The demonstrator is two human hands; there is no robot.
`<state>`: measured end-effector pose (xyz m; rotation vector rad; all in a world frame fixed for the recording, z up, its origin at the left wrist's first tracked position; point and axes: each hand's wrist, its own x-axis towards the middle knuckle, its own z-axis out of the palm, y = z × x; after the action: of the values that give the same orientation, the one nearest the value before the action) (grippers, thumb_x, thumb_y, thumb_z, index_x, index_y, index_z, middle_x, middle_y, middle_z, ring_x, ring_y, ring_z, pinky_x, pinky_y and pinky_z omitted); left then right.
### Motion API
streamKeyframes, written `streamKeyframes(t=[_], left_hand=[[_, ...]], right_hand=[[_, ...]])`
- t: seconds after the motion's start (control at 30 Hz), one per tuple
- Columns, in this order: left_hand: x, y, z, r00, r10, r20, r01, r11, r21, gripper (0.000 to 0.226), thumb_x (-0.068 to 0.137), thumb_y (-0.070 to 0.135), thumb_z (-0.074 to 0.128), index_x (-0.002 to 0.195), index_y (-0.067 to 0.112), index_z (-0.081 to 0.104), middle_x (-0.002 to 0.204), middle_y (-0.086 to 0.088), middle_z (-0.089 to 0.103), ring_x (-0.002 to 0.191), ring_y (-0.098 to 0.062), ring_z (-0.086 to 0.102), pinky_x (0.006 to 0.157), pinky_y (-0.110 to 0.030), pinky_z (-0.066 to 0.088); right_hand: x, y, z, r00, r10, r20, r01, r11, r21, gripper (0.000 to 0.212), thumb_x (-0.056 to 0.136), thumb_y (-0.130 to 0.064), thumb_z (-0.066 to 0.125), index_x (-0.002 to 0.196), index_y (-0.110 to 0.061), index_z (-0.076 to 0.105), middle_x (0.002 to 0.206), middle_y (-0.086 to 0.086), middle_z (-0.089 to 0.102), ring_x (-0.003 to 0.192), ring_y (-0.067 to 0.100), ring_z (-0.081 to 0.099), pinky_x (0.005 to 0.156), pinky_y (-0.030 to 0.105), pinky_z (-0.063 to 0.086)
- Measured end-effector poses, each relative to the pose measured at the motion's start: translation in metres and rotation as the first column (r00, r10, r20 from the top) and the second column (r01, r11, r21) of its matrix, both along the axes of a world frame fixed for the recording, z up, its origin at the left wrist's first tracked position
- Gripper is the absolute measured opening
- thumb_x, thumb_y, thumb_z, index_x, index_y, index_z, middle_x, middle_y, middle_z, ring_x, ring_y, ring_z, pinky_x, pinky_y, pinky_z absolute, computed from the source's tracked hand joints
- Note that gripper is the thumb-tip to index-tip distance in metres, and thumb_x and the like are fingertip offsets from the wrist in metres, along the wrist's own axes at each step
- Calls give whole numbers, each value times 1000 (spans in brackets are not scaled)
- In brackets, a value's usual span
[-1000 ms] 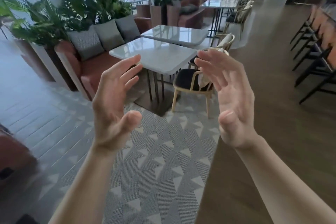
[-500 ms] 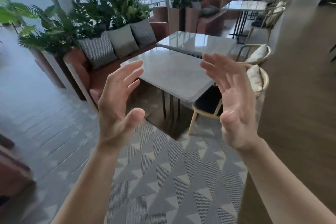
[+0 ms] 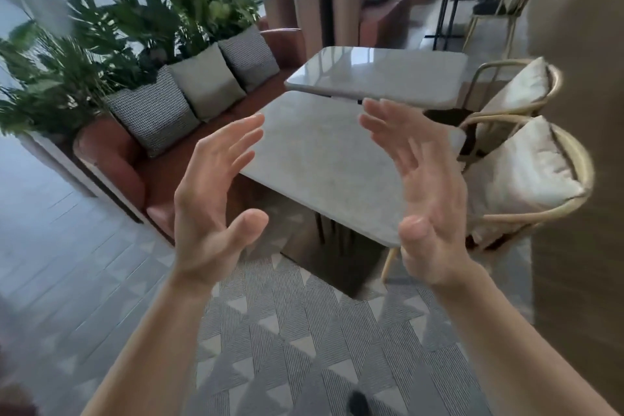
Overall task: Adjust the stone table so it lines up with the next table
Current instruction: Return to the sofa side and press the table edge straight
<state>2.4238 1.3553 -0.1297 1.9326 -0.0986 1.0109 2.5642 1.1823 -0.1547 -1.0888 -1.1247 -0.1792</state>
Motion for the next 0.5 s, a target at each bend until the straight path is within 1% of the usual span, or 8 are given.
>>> streamKeyframes(t=[0.07, 0.17, 0.27, 0.37, 0.5], left_hand=[[29, 39, -10, 999, -36, -21, 36, 999, 1, 79, 85, 84, 63, 148, 38, 52, 156, -4, 57, 146, -36, 57, 116, -53, 50], [69, 98, -23, 995, -73, -67, 72, 997, -10, 82, 85, 83, 64, 150, 35, 51, 158, -5, 57, 147, -35, 56, 116, -52, 50], [97, 148, -40, 991, -102, -83, 103, 995, 7, 81, 86, 83, 64, 150, 36, 51, 157, -5, 57, 147, -37, 56, 117, -58, 48], [115, 189, -64, 985, -132, -111, 133, 991, 0, 81, 85, 85, 62, 150, 37, 52, 157, -2, 58, 150, -36, 53, 121, -65, 42], [129, 246, -103, 963, -230, -141, 229, 973, -21, 81, 86, 85, 62, 150, 36, 53, 156, 2, 59, 154, -28, 49, 126, -56, 37]], right_hand=[[26, 35, -8, 1000, -28, -8, 28, 1000, -3, 92, 99, -81, 50, 151, -5, 43, 154, 13, 54, 146, 35, 58, 121, 50, 47], [56, 84, -22, 996, -77, -37, 75, 996, -40, 95, 99, -81, 49, 150, -1, 42, 153, 16, 54, 146, 36, 58, 122, 47, 46], [75, 125, -37, 992, -116, -49, 112, 991, -75, 94, 100, -81, 47, 149, -1, 43, 153, 19, 54, 146, 37, 57, 122, 45, 46], [82, 161, -54, 984, -170, -61, 164, 982, -91, 88, 100, -80, 48, 149, -7, 43, 153, 16, 54, 147, 36, 57, 122, 46, 46], [75, 206, -96, 953, -295, -60, 288, 952, -108, 89, 99, -79, 52, 150, -7, 43, 154, 16, 54, 148, 35, 56, 123, 47, 45]])
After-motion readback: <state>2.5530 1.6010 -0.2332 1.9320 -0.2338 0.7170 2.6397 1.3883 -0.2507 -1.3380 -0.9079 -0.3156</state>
